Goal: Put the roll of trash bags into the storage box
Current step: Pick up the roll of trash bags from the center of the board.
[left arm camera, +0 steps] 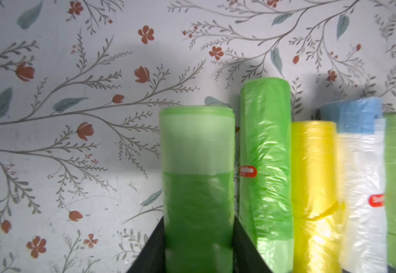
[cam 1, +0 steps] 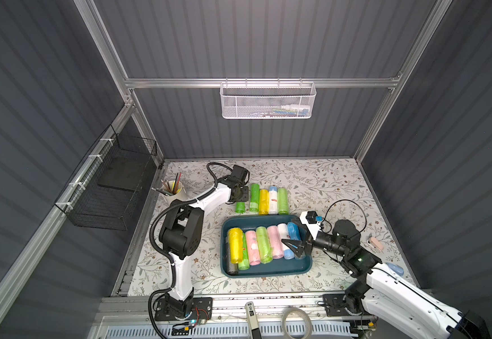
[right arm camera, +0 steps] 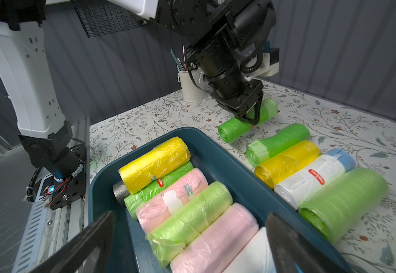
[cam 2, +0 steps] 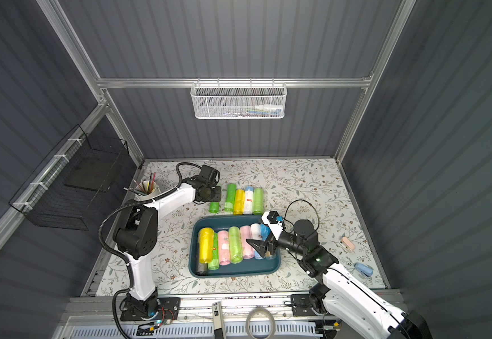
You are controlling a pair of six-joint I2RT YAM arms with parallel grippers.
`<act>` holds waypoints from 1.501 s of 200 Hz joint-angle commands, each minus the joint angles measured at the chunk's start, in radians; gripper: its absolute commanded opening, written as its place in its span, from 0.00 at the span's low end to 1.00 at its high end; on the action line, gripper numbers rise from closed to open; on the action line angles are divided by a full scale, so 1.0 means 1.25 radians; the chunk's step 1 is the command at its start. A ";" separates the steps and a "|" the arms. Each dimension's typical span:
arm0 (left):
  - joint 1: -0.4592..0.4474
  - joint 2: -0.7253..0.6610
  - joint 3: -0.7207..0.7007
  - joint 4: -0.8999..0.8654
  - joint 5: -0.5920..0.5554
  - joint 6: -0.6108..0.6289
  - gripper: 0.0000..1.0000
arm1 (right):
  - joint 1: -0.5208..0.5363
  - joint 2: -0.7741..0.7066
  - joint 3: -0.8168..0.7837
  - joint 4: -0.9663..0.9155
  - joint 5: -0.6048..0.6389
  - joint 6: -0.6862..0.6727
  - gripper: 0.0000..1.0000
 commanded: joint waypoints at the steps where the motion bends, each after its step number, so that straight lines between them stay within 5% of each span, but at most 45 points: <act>1: 0.006 -0.055 -0.016 -0.016 0.004 -0.008 0.40 | 0.003 -0.005 0.014 0.001 -0.007 -0.006 0.99; 217: 0.004 -0.399 -0.284 0.021 0.257 -0.220 0.42 | 0.008 -0.005 0.013 0.011 -0.030 -0.001 0.99; 300: -0.030 -0.520 -0.390 -0.001 0.245 -0.267 0.42 | 0.009 -0.005 0.013 0.010 -0.028 -0.002 0.99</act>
